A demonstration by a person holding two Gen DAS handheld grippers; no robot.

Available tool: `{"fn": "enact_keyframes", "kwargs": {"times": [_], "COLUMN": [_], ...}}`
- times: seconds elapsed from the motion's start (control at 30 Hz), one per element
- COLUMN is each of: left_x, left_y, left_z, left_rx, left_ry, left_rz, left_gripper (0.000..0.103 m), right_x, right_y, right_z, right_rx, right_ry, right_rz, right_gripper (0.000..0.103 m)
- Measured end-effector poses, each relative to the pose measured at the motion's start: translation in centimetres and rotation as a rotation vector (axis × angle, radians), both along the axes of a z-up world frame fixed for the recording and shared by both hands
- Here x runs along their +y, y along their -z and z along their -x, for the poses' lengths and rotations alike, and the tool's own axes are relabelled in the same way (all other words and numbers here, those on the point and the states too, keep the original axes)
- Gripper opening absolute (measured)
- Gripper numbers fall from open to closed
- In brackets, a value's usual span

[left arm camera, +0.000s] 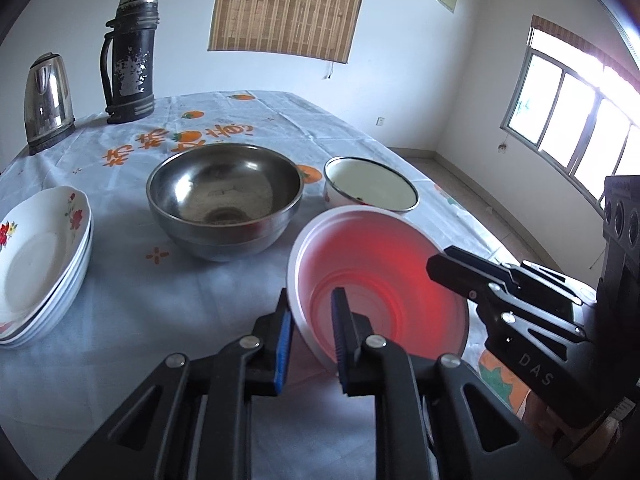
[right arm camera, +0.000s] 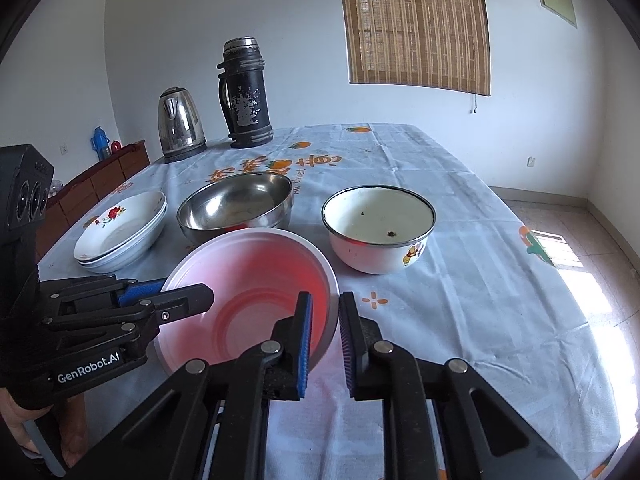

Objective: Organize plates and bowls
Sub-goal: 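Close the right tool on the pink bowl rim while the left tool grips it, then carry the pink bowl with both tools over the steel bowl and lower it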

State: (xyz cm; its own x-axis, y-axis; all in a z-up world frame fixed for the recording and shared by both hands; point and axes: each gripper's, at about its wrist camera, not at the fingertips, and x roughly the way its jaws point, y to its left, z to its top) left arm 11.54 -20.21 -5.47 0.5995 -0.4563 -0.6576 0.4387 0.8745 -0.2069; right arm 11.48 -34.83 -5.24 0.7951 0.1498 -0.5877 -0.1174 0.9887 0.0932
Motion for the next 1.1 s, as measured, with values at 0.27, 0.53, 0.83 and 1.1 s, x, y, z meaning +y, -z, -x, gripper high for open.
{"fn": "enact_keyframes", "kwargs": {"times": [0.27, 0.53, 0.83, 1.1], "left_x": [0.4, 1.4, 2.2, 3.1], "left_y": [-1.7, -3.6, -6.4, -8.0], "left_z": [0.5, -0.7, -2.8, -5.8], "left_rx": [-0.05, -0.073, -0.117, -0.104], "left_ry": [-0.007, -0.014, -0.037, -0.053], "left_rz": [0.002, 0.014, 0.037, 0.048], "left_gripper": [0.016, 0.016, 0.016, 0.016], "right_x": [-0.4, -0.4, 0.6, 0.8], "right_y": [-1.2, -2.7, -5.9, -7.6], "right_z": [0.3, -0.5, -2.0, -4.6], "right_rx": [-0.018, -0.021, -0.075, -0.064], "right_ry": [-0.01, -0.047, -0.066, -0.091], "right_rz": [-0.053, -0.102, -0.067, -0.079], "right_gripper": [0.015, 0.015, 0.015, 0.015]}}
